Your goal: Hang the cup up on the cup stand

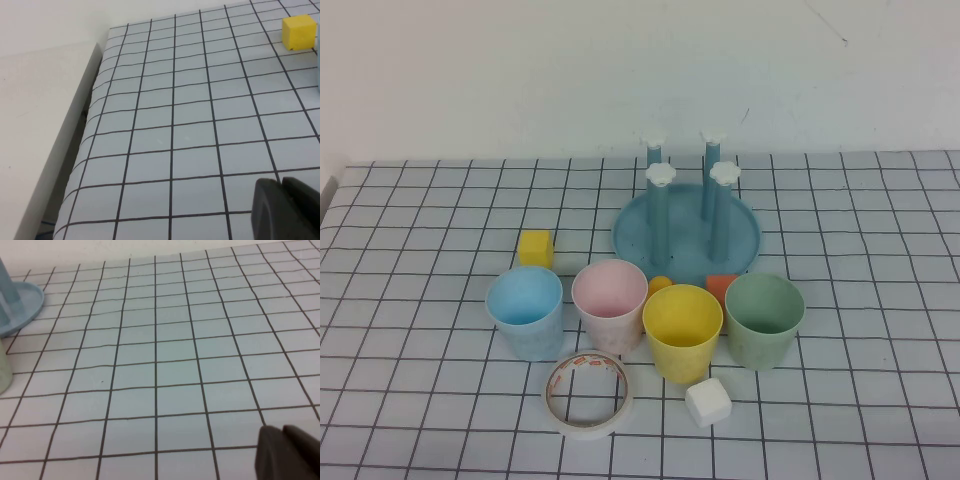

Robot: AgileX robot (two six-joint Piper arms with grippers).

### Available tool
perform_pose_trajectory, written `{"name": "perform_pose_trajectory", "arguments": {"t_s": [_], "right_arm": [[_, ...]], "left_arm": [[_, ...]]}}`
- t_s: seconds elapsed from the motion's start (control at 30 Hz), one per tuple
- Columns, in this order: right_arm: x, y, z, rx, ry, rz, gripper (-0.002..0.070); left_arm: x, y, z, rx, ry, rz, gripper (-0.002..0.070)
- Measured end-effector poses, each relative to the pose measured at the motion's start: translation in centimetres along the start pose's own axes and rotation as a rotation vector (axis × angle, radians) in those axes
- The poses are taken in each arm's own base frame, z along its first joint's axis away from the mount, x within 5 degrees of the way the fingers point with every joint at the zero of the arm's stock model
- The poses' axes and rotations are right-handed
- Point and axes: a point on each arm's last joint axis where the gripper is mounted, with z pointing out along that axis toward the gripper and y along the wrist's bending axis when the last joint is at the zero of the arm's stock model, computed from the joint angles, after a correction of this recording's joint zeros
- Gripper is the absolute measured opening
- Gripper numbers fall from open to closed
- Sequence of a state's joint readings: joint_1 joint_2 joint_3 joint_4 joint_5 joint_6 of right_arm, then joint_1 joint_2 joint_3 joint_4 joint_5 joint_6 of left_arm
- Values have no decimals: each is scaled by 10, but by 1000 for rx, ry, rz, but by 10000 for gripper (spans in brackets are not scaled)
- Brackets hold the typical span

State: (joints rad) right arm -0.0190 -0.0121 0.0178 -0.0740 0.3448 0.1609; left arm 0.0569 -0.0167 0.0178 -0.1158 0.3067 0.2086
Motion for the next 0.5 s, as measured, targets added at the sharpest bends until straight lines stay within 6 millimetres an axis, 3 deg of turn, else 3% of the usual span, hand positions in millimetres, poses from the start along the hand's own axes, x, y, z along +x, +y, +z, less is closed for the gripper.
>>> {"name": "perform_pose_trajectory", "arguments": {"t_s": [0.5], "right_arm": [[0, -1, 0, 12, -2, -29, -1]], "left_arm": [[0, 0, 0, 0, 0, 2, -1]]}}
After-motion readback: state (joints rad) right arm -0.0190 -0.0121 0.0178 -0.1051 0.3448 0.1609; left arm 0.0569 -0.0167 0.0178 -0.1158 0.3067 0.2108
